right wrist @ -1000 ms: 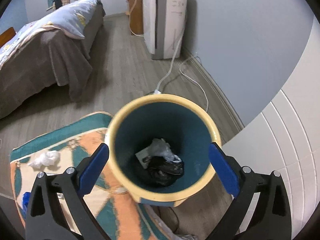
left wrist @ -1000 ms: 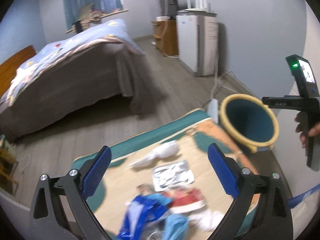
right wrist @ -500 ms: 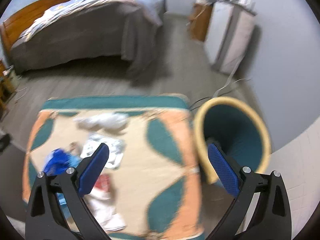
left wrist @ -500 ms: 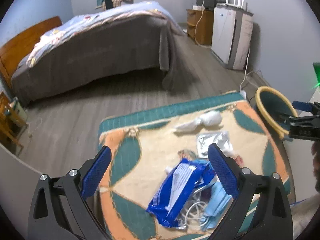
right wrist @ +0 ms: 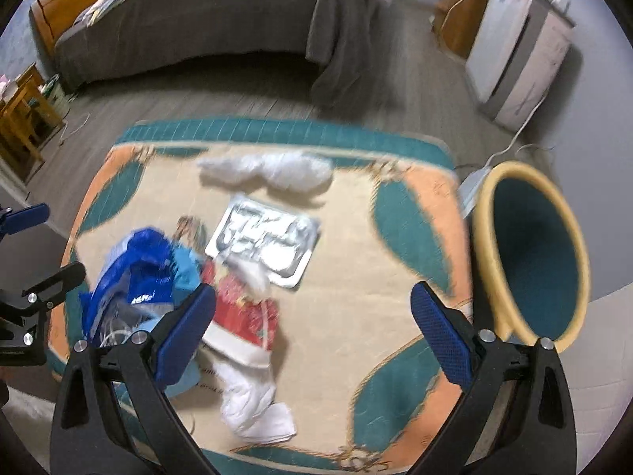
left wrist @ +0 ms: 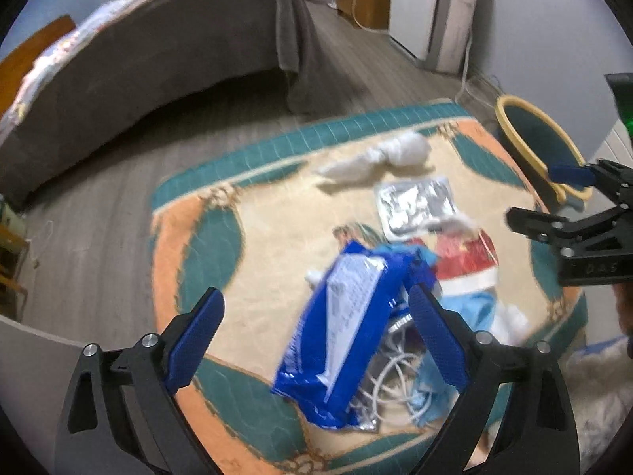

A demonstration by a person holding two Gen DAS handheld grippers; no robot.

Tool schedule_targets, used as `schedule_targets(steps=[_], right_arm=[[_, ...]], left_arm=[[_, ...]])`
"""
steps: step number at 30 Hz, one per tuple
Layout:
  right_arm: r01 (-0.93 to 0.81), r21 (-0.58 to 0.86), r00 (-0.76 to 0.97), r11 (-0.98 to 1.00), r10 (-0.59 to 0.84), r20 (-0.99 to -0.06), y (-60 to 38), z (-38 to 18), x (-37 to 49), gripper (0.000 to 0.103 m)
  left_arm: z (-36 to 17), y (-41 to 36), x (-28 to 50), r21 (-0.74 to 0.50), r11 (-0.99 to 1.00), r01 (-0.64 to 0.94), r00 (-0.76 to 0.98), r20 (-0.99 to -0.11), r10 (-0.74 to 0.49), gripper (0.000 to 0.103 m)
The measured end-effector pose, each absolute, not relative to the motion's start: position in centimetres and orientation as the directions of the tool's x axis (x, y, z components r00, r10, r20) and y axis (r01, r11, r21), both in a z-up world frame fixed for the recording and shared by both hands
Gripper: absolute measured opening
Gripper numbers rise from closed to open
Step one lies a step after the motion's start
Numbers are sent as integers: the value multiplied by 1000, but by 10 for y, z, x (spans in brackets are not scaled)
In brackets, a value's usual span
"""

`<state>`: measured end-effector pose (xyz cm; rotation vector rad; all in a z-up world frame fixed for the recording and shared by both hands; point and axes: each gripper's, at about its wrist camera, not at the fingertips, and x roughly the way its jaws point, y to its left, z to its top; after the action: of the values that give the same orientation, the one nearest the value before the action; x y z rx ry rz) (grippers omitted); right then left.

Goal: Collect trash
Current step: 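Grasp the blue snack bag with the left tool while the right tool grasps the red-and-white cup, then carry both items over the wastebasket and open both tools to drop them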

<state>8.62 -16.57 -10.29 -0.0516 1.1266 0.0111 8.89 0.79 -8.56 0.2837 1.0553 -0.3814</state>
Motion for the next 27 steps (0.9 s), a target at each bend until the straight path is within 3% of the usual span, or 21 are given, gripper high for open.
schedule_targets(steps=[4,10,14,17,19,27], right_arm=[[-82,-16,373,997,16,-928,-156,-120,90,67],[-100,25,307,995,55,-950,-150,-142,93,56],[-97,71,272,993,95,-958,-152,-149,95,28],[-101,93,284,991,118,-952,-151,-144,95,18],[-104,99,307,990,127,-943,-151,-136,94,11],[-129,99,397,987,143,-907,-151,-98,88,6]], left_arm=[[-99,0,86,46,877,478,385,-909,-162,73],[-115,-4,89,43,869,493,341,-928,-148,57],[-122,-6,90,22,867,499,305,-940,-152,40],[-125,-6,90,5,864,504,286,-945,-161,25],[-123,-7,89,21,859,511,293,-944,-152,22],[-96,1,83,52,875,482,373,-915,-151,18]])
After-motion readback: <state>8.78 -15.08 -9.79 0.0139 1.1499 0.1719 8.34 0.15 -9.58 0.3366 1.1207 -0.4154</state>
